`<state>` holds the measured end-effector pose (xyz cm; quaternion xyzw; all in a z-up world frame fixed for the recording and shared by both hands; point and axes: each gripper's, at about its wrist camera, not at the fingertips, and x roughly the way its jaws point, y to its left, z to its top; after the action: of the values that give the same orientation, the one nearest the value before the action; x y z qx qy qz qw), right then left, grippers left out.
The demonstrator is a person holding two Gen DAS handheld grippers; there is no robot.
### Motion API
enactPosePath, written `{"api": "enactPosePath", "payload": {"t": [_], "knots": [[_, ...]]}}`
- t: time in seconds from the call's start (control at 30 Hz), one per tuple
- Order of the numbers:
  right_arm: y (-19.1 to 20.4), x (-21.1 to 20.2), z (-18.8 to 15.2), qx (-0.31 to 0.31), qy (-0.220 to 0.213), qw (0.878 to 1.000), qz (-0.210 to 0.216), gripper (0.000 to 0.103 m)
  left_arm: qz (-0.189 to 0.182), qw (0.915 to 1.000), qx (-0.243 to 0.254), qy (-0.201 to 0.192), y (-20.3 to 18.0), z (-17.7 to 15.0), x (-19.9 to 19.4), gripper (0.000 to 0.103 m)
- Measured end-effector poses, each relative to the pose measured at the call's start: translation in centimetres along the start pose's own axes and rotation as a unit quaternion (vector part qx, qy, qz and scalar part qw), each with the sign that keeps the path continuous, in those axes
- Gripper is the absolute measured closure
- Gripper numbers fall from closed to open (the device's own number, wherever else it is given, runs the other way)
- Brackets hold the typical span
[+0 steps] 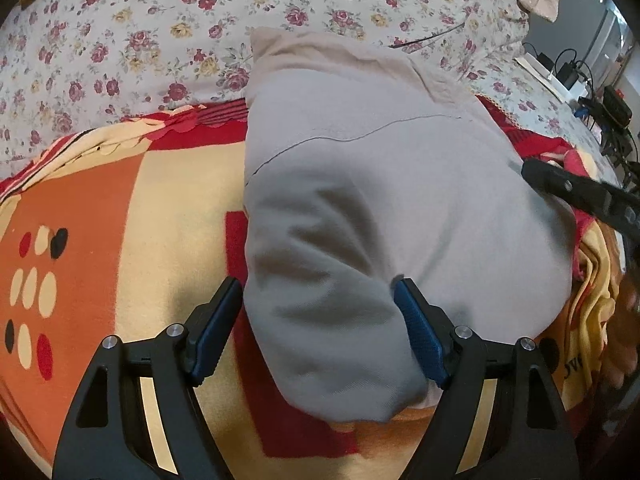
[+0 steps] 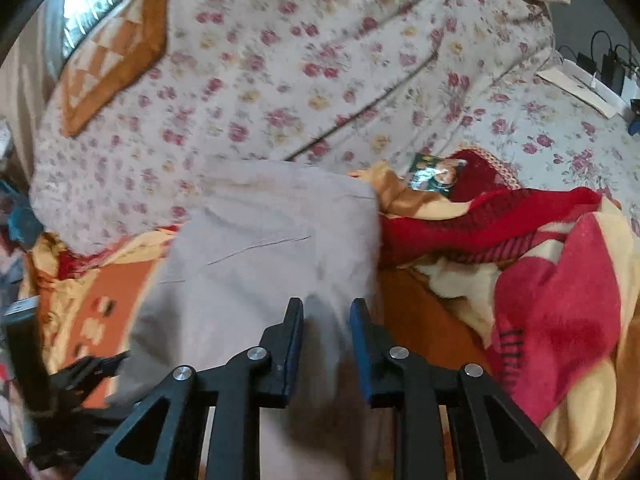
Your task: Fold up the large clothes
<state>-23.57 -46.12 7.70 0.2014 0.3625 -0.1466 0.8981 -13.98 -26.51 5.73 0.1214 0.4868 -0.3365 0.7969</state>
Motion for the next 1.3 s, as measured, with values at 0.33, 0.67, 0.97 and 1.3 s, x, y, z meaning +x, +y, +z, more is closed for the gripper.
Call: {"api": "enactPosePath", "payload": {"t": [0.33, 0.67, 0.97, 1.3], "knots": [[-1.2, 3.6, -2.3, 0.023, 0.038, 0.999, 0.003, 0.06, -0.004, 1.0, 0.0, 0.003, 0.0, 0.1, 0.1, 0.022], [-5.0, 2.5, -0.5, 0.1, -0.007, 0.99, 0.102, 0.016, -0.143, 0.9865, -0.08, 0.007, 5.4, 3.4, -0.7, 0.02], [-3.4, 9.0, 1.0, 0.076, 0.092, 0.976, 0.184, 0.015, -0.217, 0.967, -0.117, 0.063, 6.1, 4.8, 4.4, 0.01], [1.5, 3.9, 0.8, 0.035, 0.055, 0.969, 0.237, 0.057, -0.241, 0.969, -0.054, 0.013, 5.1, 4.1, -3.5, 0.065]]}}
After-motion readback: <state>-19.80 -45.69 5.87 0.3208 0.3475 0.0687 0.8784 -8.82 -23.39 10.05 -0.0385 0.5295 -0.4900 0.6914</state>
